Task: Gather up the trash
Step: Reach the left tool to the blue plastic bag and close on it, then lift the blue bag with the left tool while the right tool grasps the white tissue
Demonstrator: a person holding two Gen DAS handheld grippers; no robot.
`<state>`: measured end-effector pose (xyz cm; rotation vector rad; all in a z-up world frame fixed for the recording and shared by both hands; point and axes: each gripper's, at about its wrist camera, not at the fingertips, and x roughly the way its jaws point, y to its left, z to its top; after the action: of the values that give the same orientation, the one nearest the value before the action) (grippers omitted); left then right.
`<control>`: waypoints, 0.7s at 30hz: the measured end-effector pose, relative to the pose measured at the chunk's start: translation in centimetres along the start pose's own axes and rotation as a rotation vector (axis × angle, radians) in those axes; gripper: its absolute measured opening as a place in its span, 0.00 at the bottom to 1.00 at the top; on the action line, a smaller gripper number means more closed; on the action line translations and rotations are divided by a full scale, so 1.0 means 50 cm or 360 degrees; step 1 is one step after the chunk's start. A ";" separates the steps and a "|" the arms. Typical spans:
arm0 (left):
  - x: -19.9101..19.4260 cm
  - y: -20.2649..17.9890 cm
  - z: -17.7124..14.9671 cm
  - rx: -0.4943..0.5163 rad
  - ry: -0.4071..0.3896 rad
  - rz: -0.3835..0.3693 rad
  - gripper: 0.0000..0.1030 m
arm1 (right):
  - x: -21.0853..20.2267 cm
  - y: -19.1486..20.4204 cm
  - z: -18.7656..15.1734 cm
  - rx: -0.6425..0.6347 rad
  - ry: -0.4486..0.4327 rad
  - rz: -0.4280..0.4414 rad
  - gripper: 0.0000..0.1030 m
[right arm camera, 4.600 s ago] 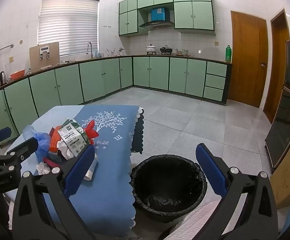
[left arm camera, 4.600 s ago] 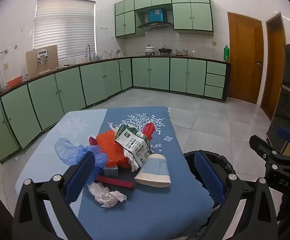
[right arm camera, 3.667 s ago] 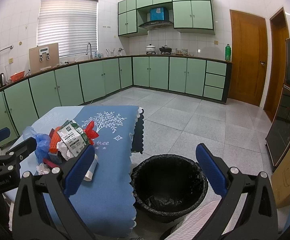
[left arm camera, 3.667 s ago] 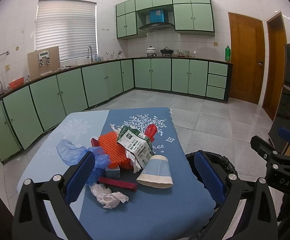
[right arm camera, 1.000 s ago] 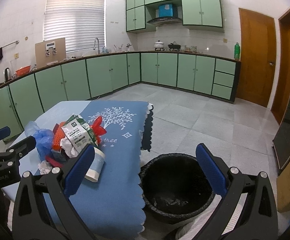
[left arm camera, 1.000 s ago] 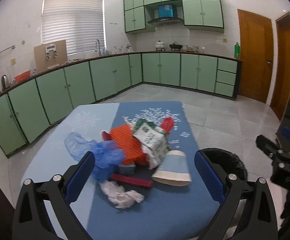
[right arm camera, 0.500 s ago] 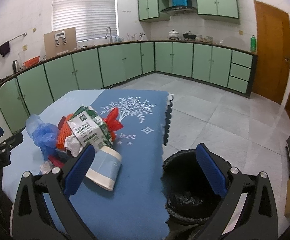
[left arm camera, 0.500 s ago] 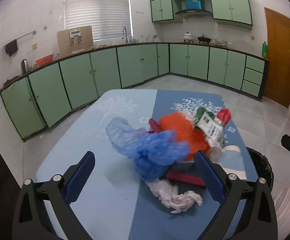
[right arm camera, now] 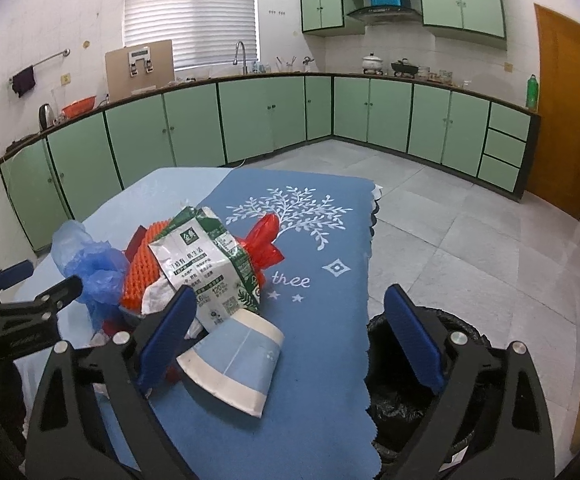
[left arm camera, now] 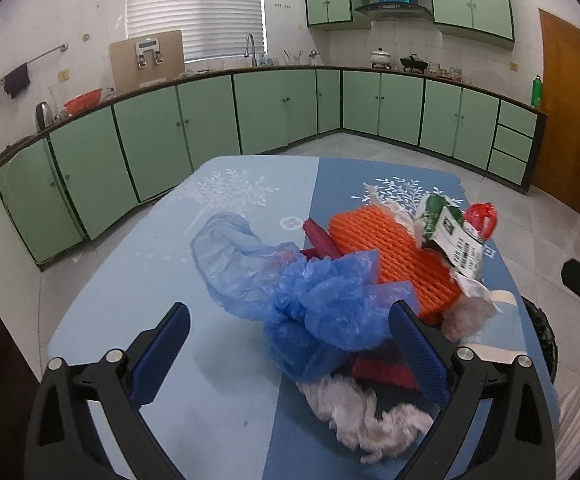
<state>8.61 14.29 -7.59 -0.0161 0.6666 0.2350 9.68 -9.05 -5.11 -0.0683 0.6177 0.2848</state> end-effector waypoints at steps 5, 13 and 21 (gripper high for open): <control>0.036 -0.003 0.007 0.0009 0.0028 -0.0048 0.75 | 0.028 -0.002 0.006 0.0012 0.0044 0.0027 0.79; 0.064 0.001 0.004 -0.0021 0.0063 -0.0212 0.12 | 0.052 0.021 0.022 -0.0023 0.0047 0.0071 0.76; 0.024 0.048 0.017 -0.0131 -0.0057 -0.0150 0.05 | 0.043 0.053 0.034 -0.0072 0.0008 0.0112 0.76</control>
<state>9.50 16.94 -7.51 -0.1214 0.6187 0.1712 11.55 -5.72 -4.94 -0.0907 0.6197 0.3667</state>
